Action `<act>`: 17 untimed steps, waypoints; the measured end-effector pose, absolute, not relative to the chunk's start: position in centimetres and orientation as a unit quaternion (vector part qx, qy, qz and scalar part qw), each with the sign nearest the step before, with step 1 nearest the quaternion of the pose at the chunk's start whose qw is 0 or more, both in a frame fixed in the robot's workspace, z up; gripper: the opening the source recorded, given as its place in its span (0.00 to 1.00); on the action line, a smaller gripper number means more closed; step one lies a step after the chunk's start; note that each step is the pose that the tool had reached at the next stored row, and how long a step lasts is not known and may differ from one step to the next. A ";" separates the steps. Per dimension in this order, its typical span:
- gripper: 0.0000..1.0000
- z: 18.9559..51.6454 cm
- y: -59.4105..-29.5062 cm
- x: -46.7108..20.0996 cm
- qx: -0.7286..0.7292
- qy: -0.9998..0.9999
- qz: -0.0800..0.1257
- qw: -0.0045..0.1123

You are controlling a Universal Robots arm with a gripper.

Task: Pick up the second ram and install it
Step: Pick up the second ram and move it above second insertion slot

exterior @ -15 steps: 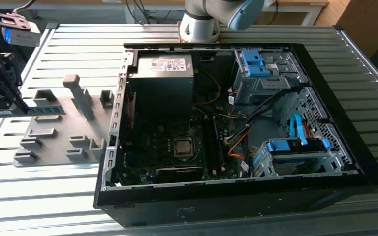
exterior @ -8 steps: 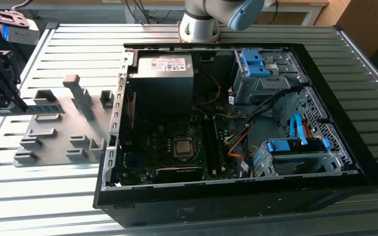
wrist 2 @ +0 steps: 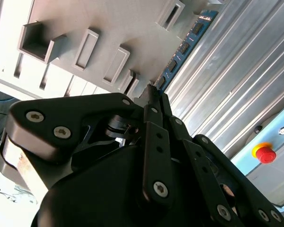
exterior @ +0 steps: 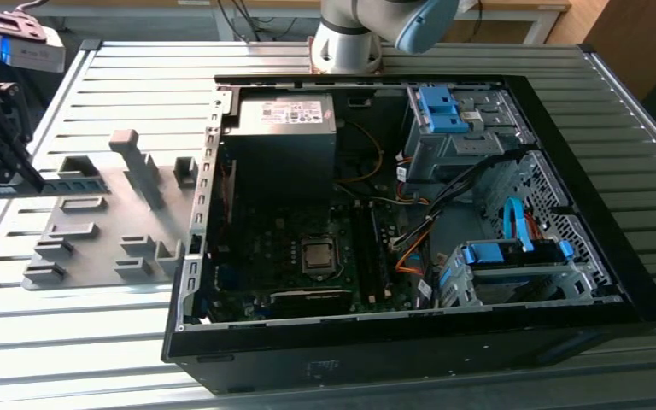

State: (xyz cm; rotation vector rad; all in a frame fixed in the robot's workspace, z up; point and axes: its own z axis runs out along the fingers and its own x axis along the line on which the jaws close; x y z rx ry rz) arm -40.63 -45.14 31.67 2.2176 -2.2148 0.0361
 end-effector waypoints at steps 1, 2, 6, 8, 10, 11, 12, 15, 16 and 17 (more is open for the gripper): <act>0.14 31.7 -45.1 -40.6 0.708 -0.707 0.012 0.004; 0.14 31.8 -45.1 -40.6 0.708 -0.707 0.012 0.004; 0.14 32.0 -45.1 -40.6 0.707 -0.707 0.012 0.004; 0.14 32.2 -45.1 -40.6 0.708 -0.707 0.012 0.004; 0.14 32.3 -45.1 -40.6 0.708 -0.707 0.011 0.004; 0.14 32.4 -45.1 -40.6 0.707 -0.707 0.012 0.004; 0.14 32.4 -45.1 -40.6 0.708 -0.707 0.012 0.004; 0.14 32.6 -45.1 -40.6 0.708 -0.707 0.012 0.004; 0.14 32.7 -45.1 -40.6 0.707 -0.707 0.012 0.004; 0.14 32.7 -45.1 -40.6 0.707 -0.707 0.012 0.004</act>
